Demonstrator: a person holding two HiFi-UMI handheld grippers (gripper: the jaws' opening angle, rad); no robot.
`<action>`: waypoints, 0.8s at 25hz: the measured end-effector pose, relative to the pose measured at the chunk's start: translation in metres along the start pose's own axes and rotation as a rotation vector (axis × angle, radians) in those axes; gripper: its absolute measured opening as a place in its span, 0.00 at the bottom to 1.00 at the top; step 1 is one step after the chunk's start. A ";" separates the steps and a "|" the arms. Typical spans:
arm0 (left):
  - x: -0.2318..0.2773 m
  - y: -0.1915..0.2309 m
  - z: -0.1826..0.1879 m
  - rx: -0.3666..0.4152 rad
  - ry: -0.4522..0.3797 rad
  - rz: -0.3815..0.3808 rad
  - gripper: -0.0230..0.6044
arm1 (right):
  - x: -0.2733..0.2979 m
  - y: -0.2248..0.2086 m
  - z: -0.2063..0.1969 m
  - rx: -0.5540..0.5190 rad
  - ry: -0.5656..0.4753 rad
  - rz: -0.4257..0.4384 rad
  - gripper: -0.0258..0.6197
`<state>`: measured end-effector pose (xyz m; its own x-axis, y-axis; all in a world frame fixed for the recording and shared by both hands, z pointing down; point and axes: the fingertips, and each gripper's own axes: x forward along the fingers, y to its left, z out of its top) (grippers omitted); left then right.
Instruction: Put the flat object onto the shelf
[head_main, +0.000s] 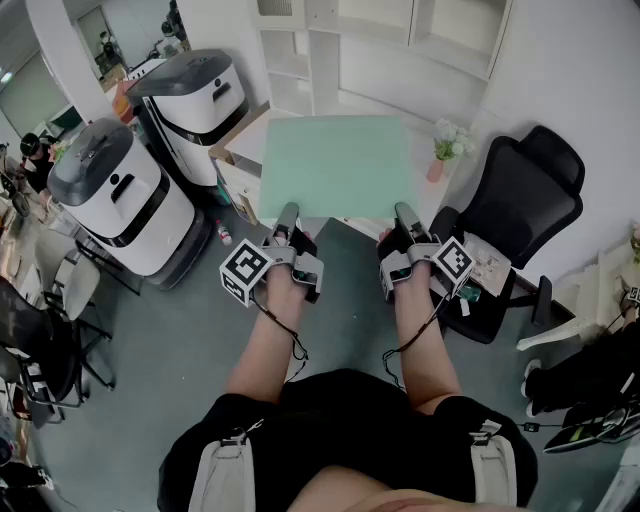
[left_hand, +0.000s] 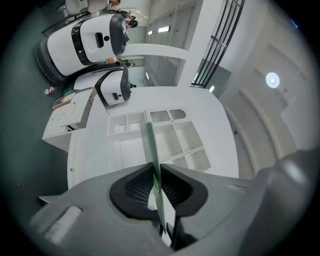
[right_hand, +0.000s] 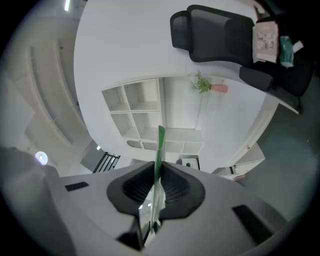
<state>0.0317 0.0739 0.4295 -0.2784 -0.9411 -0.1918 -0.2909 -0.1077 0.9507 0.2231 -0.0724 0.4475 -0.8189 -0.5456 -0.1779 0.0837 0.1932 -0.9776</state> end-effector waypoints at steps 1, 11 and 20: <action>-0.004 -0.001 0.002 -0.003 0.001 0.001 0.10 | -0.003 0.001 -0.004 0.000 -0.003 -0.003 0.10; -0.048 -0.001 0.020 -0.016 -0.010 0.010 0.10 | -0.026 -0.001 -0.045 0.046 -0.009 -0.019 0.11; -0.082 0.003 0.043 -0.023 -0.002 -0.003 0.10 | -0.041 0.007 -0.087 0.018 -0.013 -0.015 0.11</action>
<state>0.0144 0.1644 0.4377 -0.2790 -0.9403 -0.1950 -0.2701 -0.1180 0.9556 0.2079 0.0217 0.4579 -0.8128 -0.5587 -0.1648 0.0817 0.1707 -0.9819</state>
